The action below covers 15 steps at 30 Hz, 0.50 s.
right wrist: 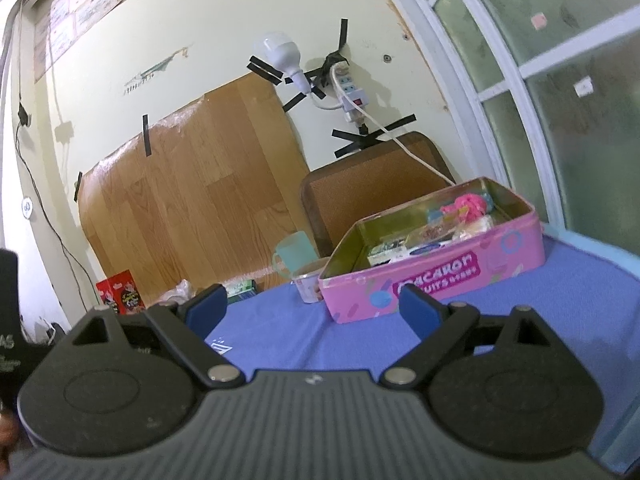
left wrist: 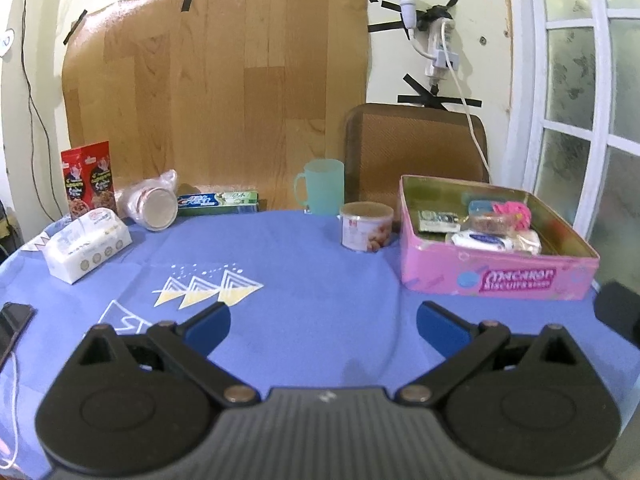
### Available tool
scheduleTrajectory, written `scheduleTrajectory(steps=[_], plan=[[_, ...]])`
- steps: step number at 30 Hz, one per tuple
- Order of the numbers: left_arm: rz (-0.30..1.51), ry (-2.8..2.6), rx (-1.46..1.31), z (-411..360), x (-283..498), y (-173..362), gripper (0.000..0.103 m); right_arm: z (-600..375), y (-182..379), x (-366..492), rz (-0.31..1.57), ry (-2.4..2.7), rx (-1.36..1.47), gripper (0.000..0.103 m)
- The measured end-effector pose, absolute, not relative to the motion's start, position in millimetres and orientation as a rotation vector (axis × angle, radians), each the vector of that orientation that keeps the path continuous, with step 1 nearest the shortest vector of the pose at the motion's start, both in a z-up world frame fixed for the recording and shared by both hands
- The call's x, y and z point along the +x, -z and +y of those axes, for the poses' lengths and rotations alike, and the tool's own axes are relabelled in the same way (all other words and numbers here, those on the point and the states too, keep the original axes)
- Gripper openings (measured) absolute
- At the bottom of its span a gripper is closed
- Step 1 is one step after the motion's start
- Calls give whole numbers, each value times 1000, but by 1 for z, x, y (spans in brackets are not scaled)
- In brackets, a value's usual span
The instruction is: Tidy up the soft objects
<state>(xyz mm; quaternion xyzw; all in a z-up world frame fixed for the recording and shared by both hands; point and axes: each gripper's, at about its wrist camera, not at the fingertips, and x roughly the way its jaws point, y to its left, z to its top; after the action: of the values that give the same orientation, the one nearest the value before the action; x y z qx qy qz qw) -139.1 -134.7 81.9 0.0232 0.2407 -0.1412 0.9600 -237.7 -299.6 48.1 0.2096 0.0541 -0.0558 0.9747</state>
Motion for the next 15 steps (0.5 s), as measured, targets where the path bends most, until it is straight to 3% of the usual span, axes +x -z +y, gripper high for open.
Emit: scheduleTrajectory(steps=[15], plan=[[469, 384, 156, -173, -65, -96, 103, -331, -57, -170, 165, 199, 411, 95]])
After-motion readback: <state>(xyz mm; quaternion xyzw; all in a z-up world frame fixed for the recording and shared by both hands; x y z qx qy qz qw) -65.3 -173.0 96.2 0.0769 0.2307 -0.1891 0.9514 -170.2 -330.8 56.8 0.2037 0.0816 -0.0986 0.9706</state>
